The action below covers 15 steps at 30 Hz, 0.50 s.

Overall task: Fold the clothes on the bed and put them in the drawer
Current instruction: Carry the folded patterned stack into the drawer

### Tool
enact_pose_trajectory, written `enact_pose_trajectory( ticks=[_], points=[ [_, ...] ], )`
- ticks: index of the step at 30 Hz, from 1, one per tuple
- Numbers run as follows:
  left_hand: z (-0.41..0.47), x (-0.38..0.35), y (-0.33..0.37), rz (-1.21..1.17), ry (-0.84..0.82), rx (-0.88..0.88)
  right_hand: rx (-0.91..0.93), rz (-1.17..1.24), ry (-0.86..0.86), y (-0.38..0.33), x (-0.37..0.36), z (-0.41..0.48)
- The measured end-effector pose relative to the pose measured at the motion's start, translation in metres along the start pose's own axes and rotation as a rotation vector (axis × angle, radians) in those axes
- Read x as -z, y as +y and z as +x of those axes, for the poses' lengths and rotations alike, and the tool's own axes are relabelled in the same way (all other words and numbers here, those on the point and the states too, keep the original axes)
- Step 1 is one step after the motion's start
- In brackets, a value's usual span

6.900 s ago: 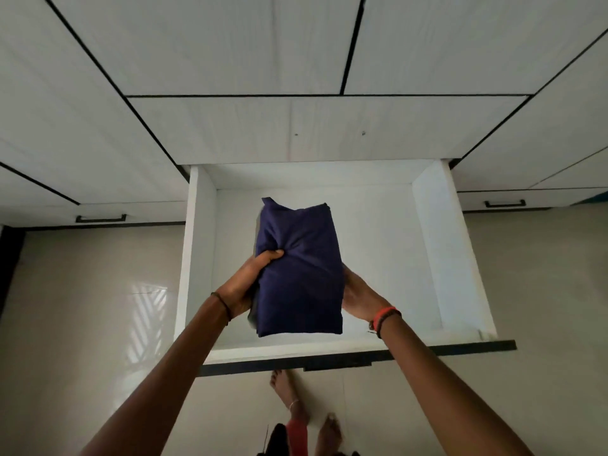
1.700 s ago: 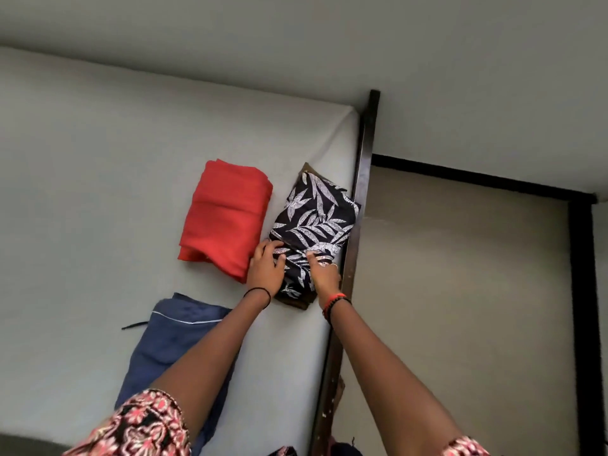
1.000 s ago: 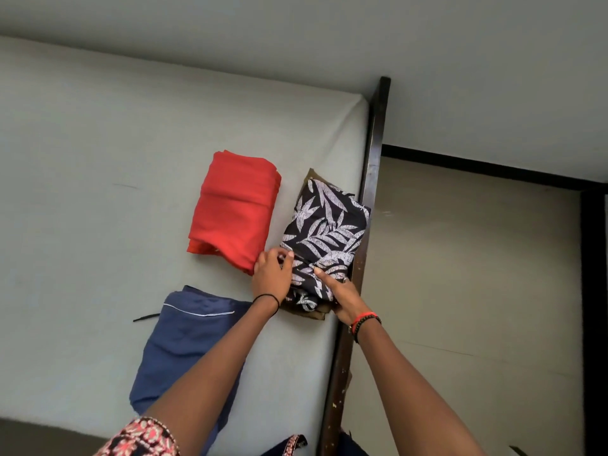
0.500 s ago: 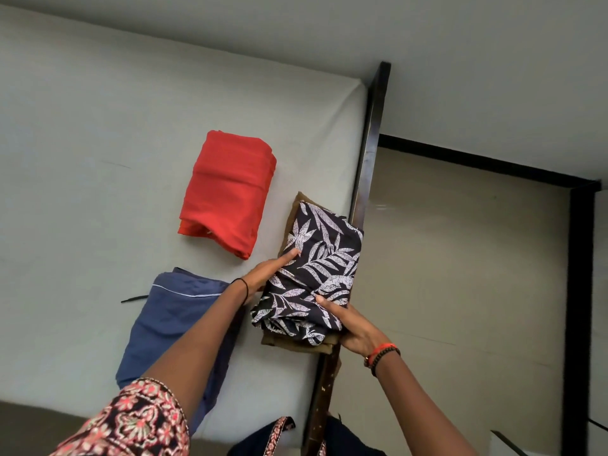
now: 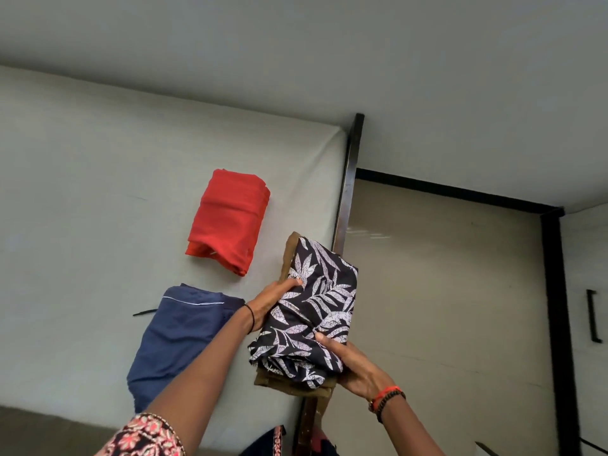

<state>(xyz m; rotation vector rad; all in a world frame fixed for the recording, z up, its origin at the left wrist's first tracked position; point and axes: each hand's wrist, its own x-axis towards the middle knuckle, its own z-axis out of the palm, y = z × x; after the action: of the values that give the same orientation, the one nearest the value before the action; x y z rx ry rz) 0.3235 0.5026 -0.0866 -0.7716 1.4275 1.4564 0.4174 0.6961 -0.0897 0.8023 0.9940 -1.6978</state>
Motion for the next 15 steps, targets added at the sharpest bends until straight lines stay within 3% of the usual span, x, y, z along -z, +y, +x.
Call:
enact_pose_trajectory(
  ticks=[8,15],
  points=[
    [-0.081,-0.031,0.021,-0.02,0.031,-0.038,0.069,0.045,-0.14,-0.015,0.007,-0.085],
    [-0.151,-0.075,0.054,-0.149,-0.076,-0.151,0.305,0.031,-0.171,-0.059,-0.003,-0.157]
  ],
)
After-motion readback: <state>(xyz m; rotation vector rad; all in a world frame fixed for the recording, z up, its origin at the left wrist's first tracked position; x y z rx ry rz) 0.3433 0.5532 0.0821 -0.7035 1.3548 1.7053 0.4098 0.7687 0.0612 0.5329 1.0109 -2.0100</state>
